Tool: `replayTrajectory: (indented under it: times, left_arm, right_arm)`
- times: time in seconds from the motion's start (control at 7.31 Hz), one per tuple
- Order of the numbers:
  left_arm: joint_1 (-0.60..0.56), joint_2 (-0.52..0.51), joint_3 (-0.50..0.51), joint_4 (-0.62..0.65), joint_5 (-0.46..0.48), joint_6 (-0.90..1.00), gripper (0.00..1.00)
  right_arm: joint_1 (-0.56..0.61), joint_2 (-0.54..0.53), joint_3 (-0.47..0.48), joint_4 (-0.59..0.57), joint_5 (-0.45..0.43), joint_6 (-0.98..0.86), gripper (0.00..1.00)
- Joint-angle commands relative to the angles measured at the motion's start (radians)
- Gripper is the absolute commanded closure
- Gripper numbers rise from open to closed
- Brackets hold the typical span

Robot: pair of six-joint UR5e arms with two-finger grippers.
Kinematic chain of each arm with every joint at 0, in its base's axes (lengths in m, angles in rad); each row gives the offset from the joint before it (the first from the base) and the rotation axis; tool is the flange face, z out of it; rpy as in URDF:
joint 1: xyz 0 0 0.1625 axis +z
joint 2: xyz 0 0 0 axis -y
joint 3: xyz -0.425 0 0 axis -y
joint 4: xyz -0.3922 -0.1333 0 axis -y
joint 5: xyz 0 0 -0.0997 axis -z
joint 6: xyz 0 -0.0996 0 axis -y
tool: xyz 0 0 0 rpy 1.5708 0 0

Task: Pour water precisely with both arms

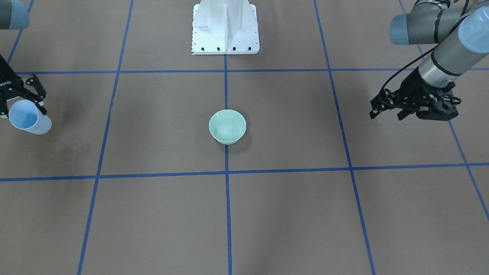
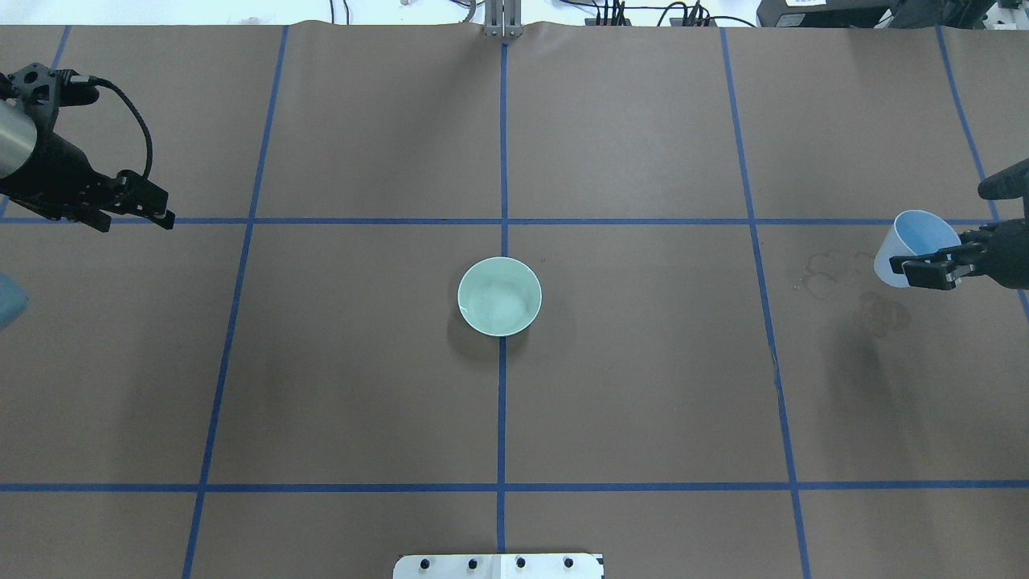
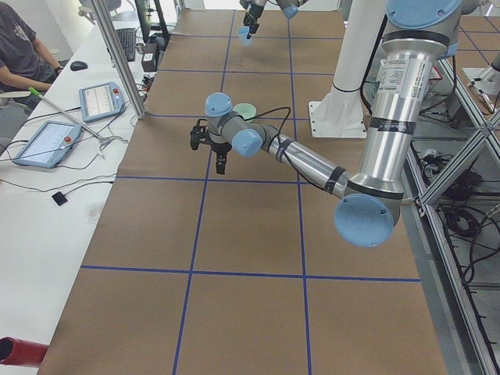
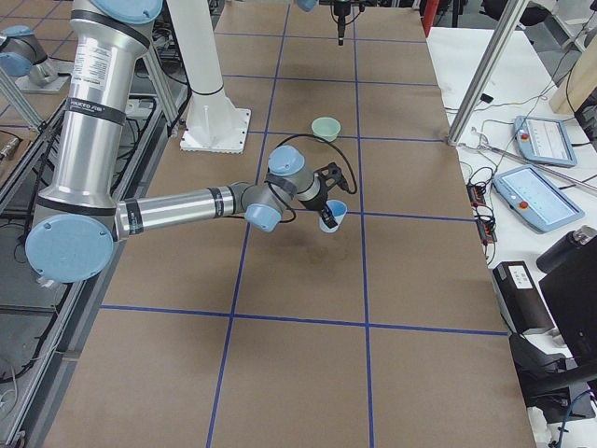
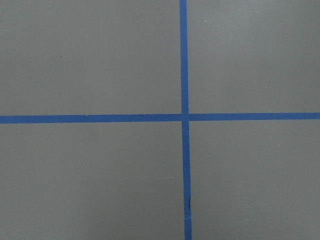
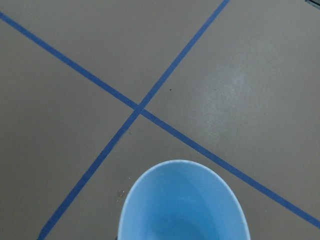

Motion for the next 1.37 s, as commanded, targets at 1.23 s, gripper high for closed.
replayTrajectory:
  times: [1.23]
  left_arm:
    - [0.0, 0.026, -0.028, 0.002, -0.001, -0.002, 0.06]
  right_arm:
    - [-0.075, -0.01, -0.15, 0.132, -0.184, 0.318, 1.0]
